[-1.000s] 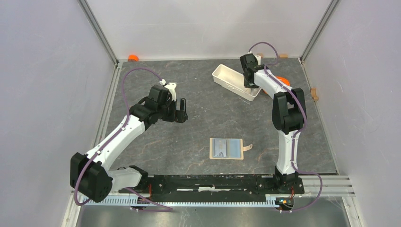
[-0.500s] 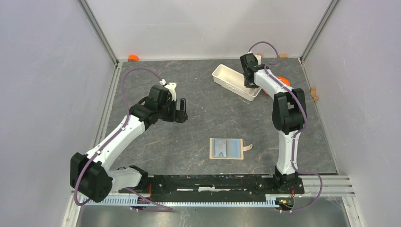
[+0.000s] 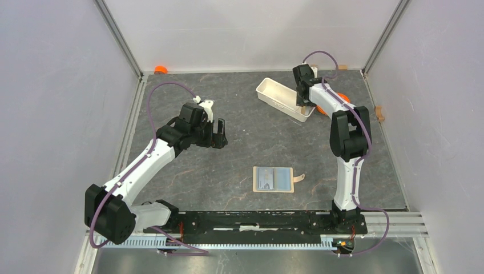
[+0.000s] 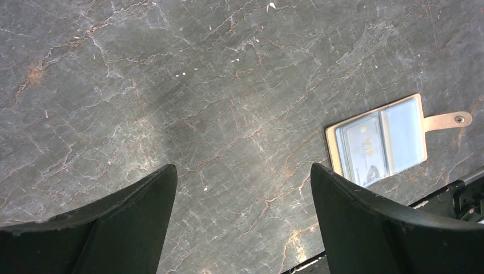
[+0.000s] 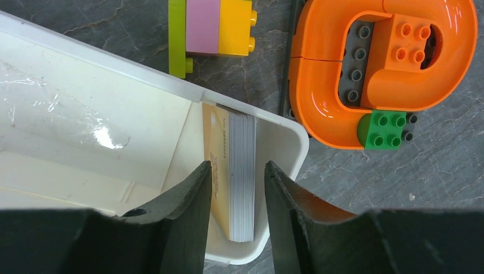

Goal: Put the credit cards into the card holder
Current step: Pick up the credit card from the storage box.

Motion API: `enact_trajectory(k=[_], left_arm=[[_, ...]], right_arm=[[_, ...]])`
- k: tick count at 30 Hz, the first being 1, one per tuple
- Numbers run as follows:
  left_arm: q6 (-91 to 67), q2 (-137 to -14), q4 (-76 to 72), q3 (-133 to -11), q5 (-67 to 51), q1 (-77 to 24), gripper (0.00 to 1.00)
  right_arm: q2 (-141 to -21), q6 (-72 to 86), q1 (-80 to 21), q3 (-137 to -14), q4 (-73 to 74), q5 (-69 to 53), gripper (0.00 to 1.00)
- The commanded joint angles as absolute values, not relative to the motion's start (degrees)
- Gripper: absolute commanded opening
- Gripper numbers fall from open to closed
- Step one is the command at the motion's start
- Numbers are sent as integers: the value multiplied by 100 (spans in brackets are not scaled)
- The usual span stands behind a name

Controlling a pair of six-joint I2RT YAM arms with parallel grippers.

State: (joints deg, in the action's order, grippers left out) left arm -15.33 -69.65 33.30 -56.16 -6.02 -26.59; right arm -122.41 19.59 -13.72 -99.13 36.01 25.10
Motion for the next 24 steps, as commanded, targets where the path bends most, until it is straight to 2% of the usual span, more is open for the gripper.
enact_trajectory(k=[1,12,18,24], left_arm=[[-1371,-6888,3190,-5607,-694,-2627,93],[-1380,-6881,3190,-5607,-724,-2630,93],[-1380,-6865,3190,-5616,-721,-2628,93],[-1380,-6855,3190,-5614,-729,-2630,93]], right_arm=[[-12353,1887,-1317,-9958,3506,2445,45],[-12574,1695,-1252,-10261,3681,2555,45],[-12460,1604,-1255,-10420,3744,2590,37],[-12368,1585,-1218,-10416,3794,2601,36]])
